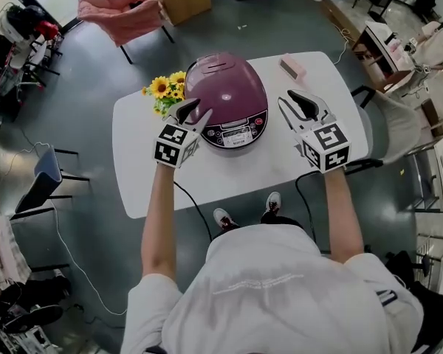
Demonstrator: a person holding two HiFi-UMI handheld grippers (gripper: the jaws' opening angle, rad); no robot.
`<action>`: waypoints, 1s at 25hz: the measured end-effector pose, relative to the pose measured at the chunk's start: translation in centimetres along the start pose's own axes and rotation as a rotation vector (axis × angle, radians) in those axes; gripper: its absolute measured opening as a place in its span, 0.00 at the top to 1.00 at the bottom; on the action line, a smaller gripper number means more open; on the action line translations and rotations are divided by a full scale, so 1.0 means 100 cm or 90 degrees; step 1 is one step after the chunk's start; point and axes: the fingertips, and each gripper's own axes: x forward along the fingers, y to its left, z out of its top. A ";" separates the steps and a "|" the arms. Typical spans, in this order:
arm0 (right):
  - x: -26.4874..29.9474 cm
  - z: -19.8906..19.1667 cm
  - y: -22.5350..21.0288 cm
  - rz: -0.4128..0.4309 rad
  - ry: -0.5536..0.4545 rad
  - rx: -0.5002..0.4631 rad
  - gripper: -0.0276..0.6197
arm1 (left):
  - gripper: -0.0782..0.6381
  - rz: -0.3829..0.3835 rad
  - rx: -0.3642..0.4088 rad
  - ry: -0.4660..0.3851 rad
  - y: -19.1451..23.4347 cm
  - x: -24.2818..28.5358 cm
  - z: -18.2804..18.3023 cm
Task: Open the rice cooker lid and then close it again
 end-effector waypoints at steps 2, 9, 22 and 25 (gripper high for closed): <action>-0.002 0.010 -0.009 -0.006 -0.016 -0.008 0.78 | 0.66 0.009 -0.015 -0.033 -0.001 -0.009 0.016; -0.008 0.039 -0.026 -0.018 -0.056 -0.046 0.84 | 0.70 0.077 -0.050 -0.133 0.004 -0.048 0.065; -0.015 0.080 -0.030 -0.015 -0.118 -0.064 0.89 | 0.87 0.208 -0.003 -0.156 0.007 -0.084 0.087; -0.017 0.082 -0.027 -0.006 -0.126 -0.072 0.90 | 0.87 0.209 0.012 -0.157 0.000 -0.089 0.094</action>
